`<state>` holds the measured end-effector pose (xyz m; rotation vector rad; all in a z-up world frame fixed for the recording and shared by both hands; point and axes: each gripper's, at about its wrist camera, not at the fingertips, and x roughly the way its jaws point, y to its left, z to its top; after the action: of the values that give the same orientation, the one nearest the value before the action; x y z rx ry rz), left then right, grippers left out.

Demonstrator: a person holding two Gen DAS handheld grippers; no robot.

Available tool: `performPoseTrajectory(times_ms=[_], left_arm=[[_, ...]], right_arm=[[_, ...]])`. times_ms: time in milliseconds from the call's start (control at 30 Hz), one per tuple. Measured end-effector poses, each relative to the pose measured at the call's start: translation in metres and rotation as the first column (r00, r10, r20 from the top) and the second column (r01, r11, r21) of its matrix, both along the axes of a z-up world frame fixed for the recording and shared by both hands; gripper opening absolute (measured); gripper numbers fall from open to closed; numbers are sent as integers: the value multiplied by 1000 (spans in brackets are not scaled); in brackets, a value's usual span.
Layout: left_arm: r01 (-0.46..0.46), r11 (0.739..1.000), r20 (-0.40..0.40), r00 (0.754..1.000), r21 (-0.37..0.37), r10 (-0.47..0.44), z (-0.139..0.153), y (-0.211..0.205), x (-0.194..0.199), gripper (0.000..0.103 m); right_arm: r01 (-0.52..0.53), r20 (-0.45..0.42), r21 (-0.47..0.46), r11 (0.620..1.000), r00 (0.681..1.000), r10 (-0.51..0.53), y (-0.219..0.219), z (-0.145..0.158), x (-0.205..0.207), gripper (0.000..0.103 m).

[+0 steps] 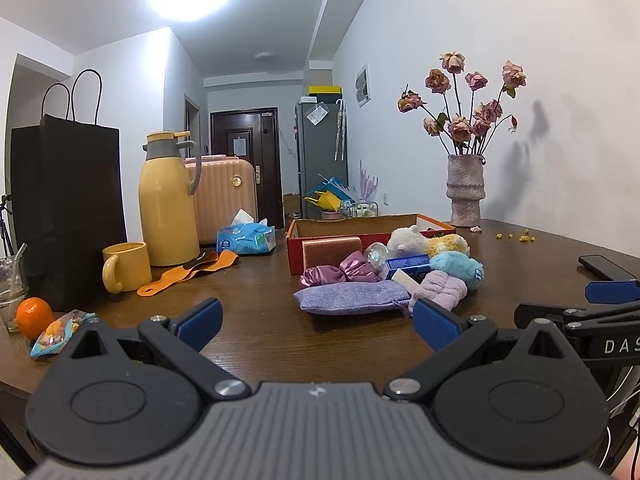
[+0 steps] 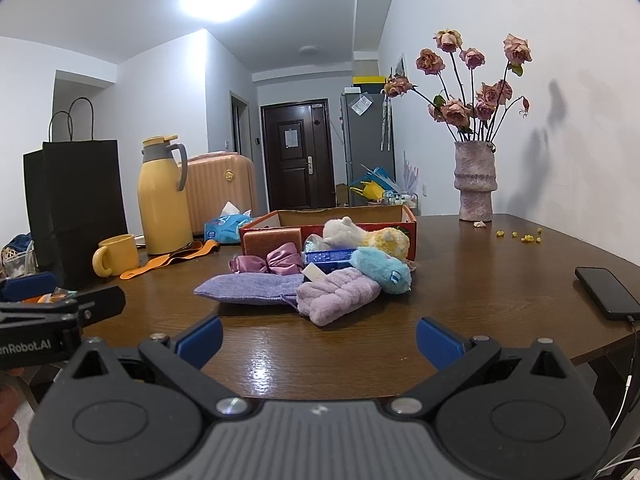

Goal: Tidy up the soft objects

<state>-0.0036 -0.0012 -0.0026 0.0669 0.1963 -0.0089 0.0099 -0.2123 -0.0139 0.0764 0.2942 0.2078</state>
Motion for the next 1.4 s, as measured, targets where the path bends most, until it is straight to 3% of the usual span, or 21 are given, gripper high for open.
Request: performPoseTrajectory(times_ms=[1000,1167,1267,1400], left_arm=[[-2,1000,2,1000,3,2,2,2,3,103],[-24,1000,13,1000,-6,24,3,8,25,103],[18,999,-9,1000,-50,-19,2,14,44,103],[-10,1000,-43,999,-19,9,1,11,79,103]], right_arm=[[3,14,-16,1000,1000,-3,-3,1,1,103],[16,39,-9,1000,999,-15,-8,3,16,103],[21,36,-10,1000,999,-21,-13,1,37,103],[25,38,25,999,999,-26,-24,0,76,103]])
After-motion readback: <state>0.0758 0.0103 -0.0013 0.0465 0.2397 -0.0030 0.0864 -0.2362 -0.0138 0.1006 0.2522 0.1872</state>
